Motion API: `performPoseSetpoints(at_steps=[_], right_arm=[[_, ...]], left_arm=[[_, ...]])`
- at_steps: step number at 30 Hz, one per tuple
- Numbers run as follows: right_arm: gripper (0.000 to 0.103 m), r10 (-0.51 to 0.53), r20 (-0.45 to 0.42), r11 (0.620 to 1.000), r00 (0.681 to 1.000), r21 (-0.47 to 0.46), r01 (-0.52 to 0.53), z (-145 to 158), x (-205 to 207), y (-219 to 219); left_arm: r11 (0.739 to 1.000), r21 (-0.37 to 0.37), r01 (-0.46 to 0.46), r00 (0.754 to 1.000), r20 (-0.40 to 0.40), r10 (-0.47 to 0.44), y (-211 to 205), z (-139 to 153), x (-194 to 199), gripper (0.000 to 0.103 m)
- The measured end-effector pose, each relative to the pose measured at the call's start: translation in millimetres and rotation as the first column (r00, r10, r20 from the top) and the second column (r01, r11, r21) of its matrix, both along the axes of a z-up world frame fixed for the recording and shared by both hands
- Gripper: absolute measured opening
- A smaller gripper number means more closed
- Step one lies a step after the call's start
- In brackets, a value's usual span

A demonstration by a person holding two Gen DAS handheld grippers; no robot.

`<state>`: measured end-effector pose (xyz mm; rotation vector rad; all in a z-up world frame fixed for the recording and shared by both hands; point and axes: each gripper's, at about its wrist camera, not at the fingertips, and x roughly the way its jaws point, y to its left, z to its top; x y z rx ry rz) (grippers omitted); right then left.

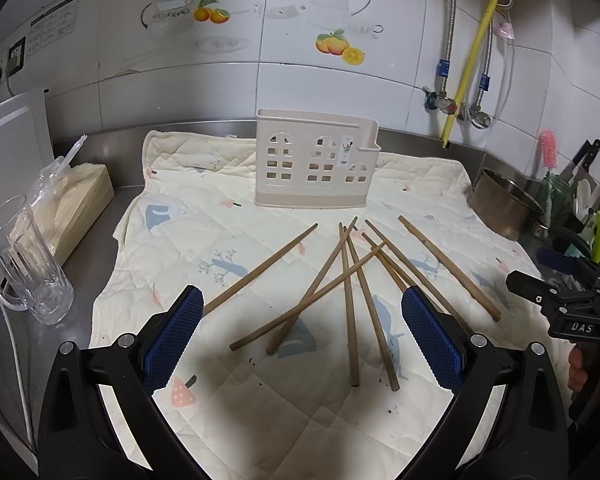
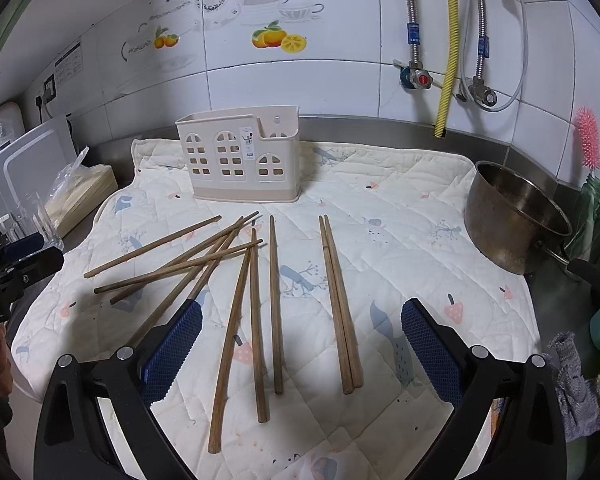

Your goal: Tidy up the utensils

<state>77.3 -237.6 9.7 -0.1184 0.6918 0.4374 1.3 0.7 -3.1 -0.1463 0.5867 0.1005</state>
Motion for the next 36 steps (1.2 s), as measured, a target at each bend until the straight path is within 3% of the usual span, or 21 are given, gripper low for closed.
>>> performPoseSetpoints(at_steps=[36], right_arm=[[0.097,0.001,0.015,1.0,1.0,0.02,-0.001,6.5,-2.2,3.3]], left_arm=[[1.0,0.001,-0.008,1.0,0.018,0.008,1.7,3.5,-2.4,0.098]])
